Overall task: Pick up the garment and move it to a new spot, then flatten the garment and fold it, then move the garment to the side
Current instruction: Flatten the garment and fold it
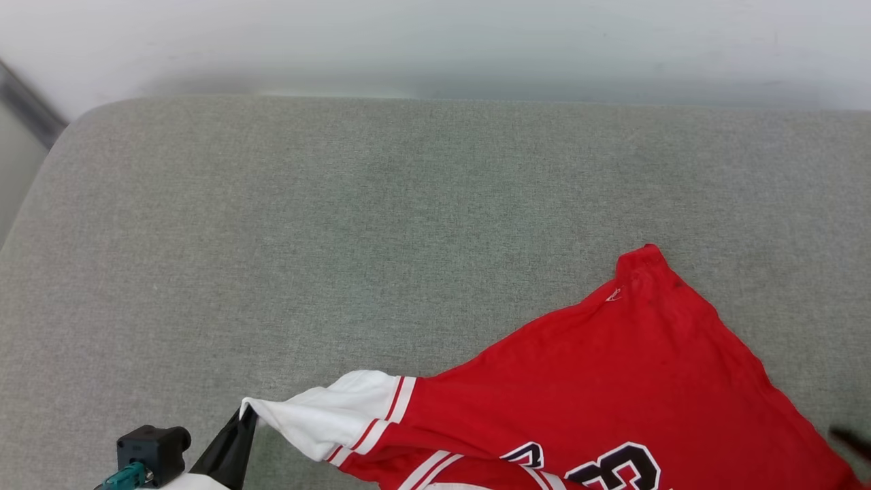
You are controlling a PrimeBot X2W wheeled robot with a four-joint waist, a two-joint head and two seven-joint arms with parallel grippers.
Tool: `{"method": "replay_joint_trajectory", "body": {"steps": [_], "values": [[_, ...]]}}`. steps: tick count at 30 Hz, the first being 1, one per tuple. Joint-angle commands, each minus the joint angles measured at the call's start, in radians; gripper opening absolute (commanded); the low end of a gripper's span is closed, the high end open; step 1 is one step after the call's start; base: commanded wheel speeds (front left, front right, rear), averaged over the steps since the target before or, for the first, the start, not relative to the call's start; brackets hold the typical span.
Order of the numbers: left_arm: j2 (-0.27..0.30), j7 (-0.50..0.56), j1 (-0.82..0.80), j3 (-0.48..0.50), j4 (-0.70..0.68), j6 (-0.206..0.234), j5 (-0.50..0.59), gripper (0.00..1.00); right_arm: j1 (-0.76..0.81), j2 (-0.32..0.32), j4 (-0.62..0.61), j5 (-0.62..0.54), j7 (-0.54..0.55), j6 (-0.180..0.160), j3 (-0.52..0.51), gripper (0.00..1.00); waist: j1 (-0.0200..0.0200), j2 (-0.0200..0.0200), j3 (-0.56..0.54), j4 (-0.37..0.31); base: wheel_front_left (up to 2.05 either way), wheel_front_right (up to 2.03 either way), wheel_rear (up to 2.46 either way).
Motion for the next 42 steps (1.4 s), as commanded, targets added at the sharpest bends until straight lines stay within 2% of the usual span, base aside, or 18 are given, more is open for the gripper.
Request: {"method": "replay_joint_trajectory", "body": {"steps": [1,4,7,12,16,22,28,35,37,38,39,42], "values": [[0.0,0.001,0.003,0.001,0.0,0.002,0.002,0.0,-0.035,-0.014,-0.031,-0.01,-0.003,-0.001,-0.021,1.0,0.0001,-0.0001,0.001,0.002,0.0,0.0,0.0],[-0.002,0.001,-0.011,-0.001,-0.005,0.002,0.007,0.0,-0.116,-0.038,-0.104,-0.024,0.018,-0.001,-0.052,1.0,0.0001,-0.0001,0.01,0.01,0.0,0.0,0.0],[-0.007,0.004,-0.033,-0.007,-0.009,-0.002,0.015,0.0,-0.223,-0.058,-0.155,-0.041,0.061,-0.001,-0.04,1.0,0.0001,-0.0001,0.029,0.024,0.0,0.0,0.0],[-0.019,0.011,-0.075,-0.019,-0.009,-0.014,0.032,0.0,-0.423,-0.061,-0.175,-0.072,0.185,-0.001,0.068,1.0,0.0001,-0.0001,0.072,0.059,0.0,0.0,0.0],[-0.035,0.017,-0.117,-0.033,-0.002,-0.029,0.048,0.0,-0.572,-0.024,-0.144,-0.108,0.278,-0.001,0.183,1.0,0.0001,-0.0001,0.109,0.091,0.0,0.0,0.0],[-0.052,0.016,-0.163,-0.044,0.002,-0.042,0.067,0.0,-0.748,0.067,-0.026,-0.172,0.351,-0.001,0.341,1.0,0.0001,-0.0001,0.161,0.125,0.0,0.0,0.0],[-0.077,0.011,-0.199,-0.052,-0.003,-0.049,0.084,0.0,-0.841,0.134,0.136,-0.201,0.307,-0.001,0.442,1.0,0.0001,-0.0001,0.214,0.157,0.0,0.0,0.0],[-0.096,0.007,-0.221,-0.058,0.003,-0.054,0.095,0.0,-0.833,0.167,0.263,-0.183,0.259,0.0,0.558,1.0,0.0001,-0.0001,0.246,0.17,0.0,0.0,0.0],[-0.1,0.006,-0.228,-0.06,0.01,-0.054,0.097,0.0,-0.811,0.169,0.303,-0.158,0.236,0.001,0.621,1.0,0.0001,-0.0001,0.248,0.17,0.0,0.0,0.0],[-0.1,0.006,-0.228,-0.06,0.013,-0.054,0.096,0.0,-0.81,0.168,0.309,-0.151,0.221,0.001,0.634,0.3,0.0001,-0.0001,0.246,0.168,0.0,0.0,0.0],[-0.1,0.006,-0.227,-0.06,0.016,-0.054,0.095,0.0,-0.815,0.166,0.313,-0.142,0.209,0.001,0.645,0.0,0.0001,-0.0001,0.241,0.165,0.0,0.0,0.0],[-0.097,0.005,-0.217,-0.059,0.022,-0.055,0.095,0.0,-0.846,0.156,0.322,-0.113,0.153,0.001,0.643,0.0,0.0001,-0.0001,0.214,0.152,0.0,0.0,0.0]]}}
